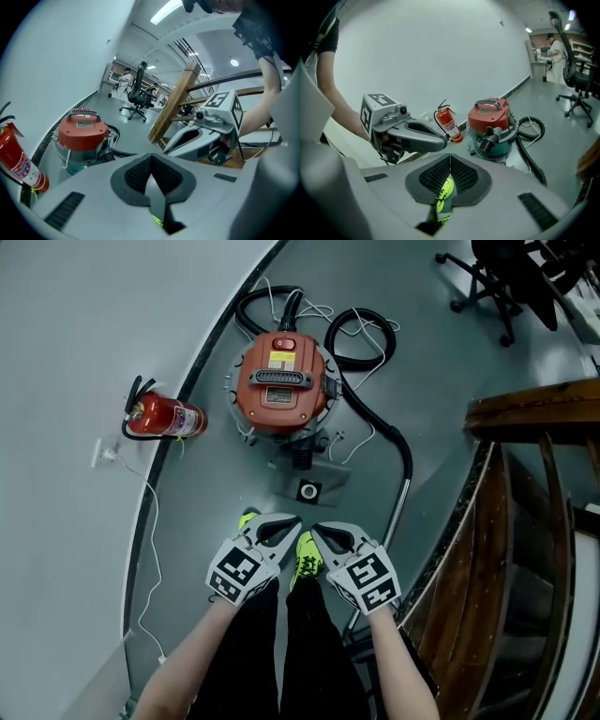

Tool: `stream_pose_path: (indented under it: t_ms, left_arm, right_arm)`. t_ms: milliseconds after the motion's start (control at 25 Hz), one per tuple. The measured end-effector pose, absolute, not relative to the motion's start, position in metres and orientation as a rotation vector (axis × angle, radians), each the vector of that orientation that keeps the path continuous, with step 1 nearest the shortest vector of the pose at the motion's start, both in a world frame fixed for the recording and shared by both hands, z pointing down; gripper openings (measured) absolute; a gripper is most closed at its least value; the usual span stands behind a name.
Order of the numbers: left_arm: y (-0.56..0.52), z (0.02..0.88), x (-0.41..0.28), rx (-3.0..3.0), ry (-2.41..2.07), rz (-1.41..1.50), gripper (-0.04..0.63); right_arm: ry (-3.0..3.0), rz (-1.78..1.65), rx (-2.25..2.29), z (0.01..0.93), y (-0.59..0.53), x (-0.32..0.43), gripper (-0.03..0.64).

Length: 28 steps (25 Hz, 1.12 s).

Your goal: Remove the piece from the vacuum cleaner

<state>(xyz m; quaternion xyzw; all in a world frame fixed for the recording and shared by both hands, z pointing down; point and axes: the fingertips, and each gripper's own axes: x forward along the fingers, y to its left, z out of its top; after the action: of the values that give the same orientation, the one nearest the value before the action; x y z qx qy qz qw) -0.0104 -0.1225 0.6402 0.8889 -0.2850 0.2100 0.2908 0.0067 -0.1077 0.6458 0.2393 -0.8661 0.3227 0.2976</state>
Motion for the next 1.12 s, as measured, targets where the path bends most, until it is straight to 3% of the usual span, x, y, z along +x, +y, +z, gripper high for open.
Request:
stream_pose_path:
  t_ms: [1120]
  left_arm:
    - [-0.123, 0.467, 0.003, 2.438, -0.802, 0.546, 0.009]
  right_arm:
    - [-2.406, 0.853, 0.675, 0.481, -0.107, 0.039, 0.017]
